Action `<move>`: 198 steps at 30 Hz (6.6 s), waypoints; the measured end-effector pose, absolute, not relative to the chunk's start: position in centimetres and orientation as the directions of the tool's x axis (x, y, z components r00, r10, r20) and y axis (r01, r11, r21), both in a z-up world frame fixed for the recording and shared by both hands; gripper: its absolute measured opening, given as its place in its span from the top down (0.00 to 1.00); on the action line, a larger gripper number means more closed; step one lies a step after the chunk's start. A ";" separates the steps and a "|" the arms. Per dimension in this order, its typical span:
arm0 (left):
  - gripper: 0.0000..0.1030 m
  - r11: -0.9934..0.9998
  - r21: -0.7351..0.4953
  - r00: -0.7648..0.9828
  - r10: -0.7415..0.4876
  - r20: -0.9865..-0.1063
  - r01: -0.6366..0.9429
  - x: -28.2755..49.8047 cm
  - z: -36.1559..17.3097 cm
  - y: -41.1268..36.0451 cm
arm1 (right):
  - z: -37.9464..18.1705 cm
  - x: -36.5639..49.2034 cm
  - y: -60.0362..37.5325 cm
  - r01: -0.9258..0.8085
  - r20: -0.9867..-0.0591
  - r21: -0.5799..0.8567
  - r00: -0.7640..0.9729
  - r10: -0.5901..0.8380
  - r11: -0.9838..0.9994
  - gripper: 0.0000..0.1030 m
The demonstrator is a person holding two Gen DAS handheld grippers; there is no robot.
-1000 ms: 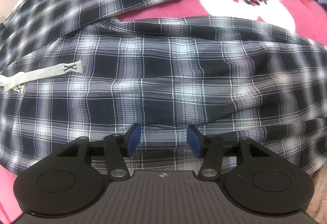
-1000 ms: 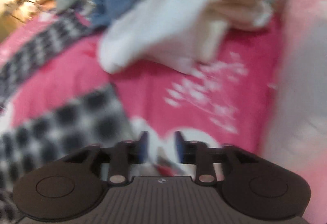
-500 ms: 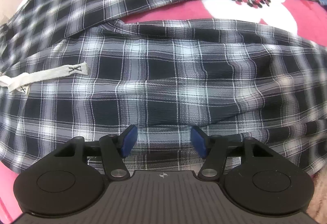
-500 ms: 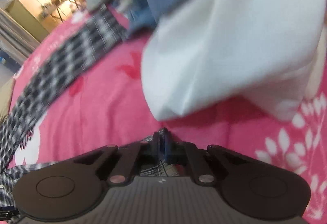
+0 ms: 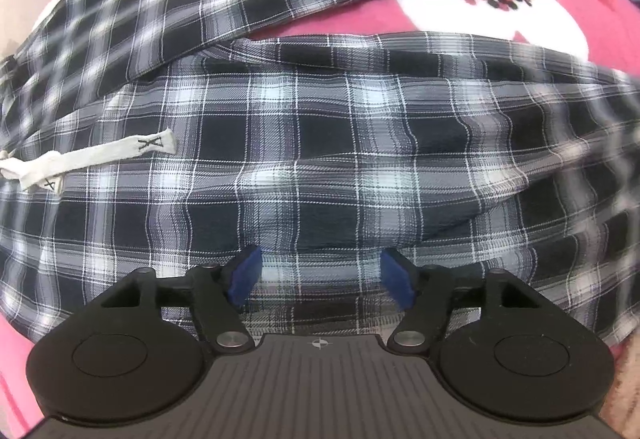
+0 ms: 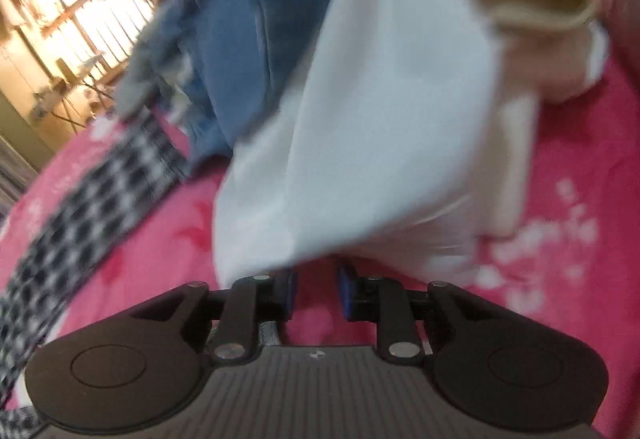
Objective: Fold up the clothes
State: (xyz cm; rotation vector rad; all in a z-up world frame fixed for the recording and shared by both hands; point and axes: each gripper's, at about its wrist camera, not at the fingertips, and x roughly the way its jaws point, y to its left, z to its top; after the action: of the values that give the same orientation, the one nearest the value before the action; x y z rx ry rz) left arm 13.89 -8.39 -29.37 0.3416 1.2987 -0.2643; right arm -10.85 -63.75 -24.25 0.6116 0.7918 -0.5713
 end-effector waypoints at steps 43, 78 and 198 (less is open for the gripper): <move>0.32 0.728 -0.325 0.448 -0.027 -0.893 -0.604 8.0 -25.7 26.5 | -32.3 -18.2 -50.0 0.849 -0.845 0.483 0.516 0.142 -0.213 0.93; 0.95 0.654 -0.599 0.715 -0.124 -0.688 -0.463 23.5 -20.3 25.2 | -15.5 0.9 -52.7 0.707 -0.682 0.705 0.699 -0.215 0.063 0.98; 0.25 0.496 -0.579 0.623 -0.094 -0.777 -0.647 26.2 -27.3 33.2 | -28.8 24.9 -20.3 0.448 -0.645 0.763 0.466 0.607 0.466 0.40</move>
State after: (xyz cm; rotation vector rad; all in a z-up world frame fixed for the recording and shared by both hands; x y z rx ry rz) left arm 26.25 33.25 -27.32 -1.0171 0.8581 0.3898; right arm 24.89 -20.35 -28.83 1.1502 1.1510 0.1294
